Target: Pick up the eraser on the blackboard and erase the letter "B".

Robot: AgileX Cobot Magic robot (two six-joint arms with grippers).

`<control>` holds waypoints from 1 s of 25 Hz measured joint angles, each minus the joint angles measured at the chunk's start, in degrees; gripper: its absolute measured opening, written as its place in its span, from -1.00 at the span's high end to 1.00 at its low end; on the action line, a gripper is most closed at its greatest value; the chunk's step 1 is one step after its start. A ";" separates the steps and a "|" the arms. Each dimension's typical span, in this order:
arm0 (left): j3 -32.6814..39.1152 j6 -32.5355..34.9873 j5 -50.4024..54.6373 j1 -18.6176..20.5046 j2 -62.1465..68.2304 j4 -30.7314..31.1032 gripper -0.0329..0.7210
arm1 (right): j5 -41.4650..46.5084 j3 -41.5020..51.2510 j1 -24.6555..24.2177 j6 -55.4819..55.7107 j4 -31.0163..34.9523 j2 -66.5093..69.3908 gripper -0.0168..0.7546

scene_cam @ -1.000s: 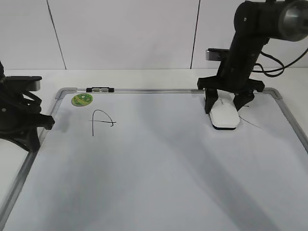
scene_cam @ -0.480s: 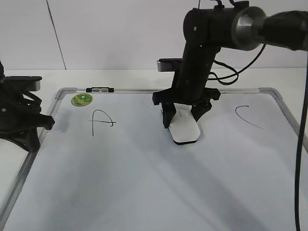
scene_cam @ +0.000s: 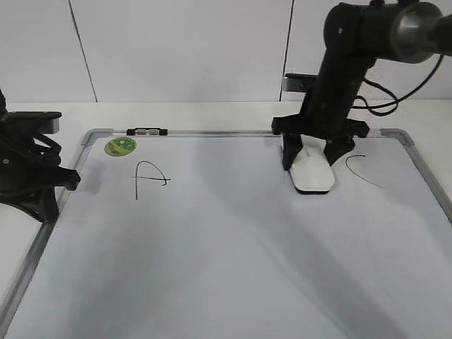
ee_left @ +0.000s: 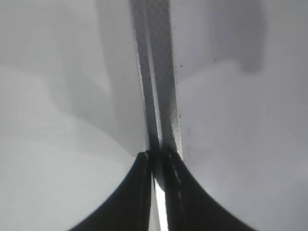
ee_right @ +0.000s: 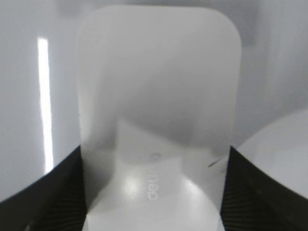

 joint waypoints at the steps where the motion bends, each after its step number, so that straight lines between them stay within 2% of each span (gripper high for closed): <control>1: 0.00 0.00 0.00 0.00 0.00 0.00 0.81 | 0.00 0.00 -0.96 0.00 -0.14 0.00 -0.44; 6: 0.00 0.00 0.00 0.00 0.00 0.00 0.81 | 0.00 -0.10 -3.78 0.00 -0.39 0.00 -0.44; 15: 0.00 0.00 0.11 0.00 0.00 0.00 0.81 | 0.29 0.75 -4.17 0.00 -1.03 -1.82 -0.44; 25: 0.00 0.00 0.11 0.00 0.00 0.11 0.80 | 0.40 2.08 -4.38 -0.53 -1.66 -16.31 -0.44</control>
